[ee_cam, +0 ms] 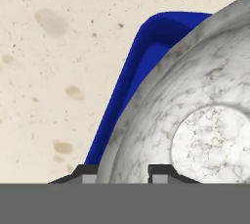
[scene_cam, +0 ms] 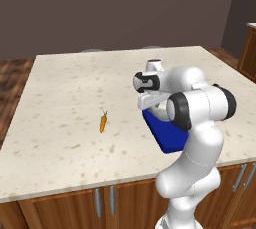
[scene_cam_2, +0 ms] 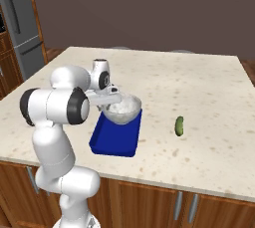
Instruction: Place the two vegetables and bowl onto the tray for setting up a vegetable dip station.
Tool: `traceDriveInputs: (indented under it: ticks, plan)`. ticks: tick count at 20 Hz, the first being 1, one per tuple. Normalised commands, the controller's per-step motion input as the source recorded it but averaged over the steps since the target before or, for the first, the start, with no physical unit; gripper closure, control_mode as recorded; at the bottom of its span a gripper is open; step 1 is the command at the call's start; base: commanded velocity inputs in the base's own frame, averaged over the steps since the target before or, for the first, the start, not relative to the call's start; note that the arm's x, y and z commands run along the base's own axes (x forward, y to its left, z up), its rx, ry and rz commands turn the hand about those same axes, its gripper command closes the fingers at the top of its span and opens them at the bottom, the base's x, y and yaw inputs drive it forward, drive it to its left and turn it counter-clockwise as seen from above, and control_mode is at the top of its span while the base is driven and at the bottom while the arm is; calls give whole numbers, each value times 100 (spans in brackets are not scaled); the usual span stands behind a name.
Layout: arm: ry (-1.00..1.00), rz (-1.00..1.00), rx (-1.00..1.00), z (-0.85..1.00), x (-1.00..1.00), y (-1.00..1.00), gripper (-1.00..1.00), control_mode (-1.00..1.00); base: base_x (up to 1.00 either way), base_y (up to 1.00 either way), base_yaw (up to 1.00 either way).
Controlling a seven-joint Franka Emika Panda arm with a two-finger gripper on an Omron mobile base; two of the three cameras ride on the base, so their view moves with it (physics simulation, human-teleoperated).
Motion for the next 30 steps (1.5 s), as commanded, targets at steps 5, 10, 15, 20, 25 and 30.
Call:
traceDriveInputs:
  ticks: [5,10,15,20,25,30]
  plan:
    - [0,0,0,-11,5,0,100,-100,0,0,0]
    - [0,0,0,-10,3,0,100,-100,0,0,0]
    - [0,0,0,-8,3,0,100,-100,0,0,0]
    - [0,0,0,-5,4,0,100,-100,0,0,0]
    - [0,0,0,-12,-7,0,100,-100,0,0,0]
    - [0,0,1,-12,-16,0,100,-100,0,0,0]
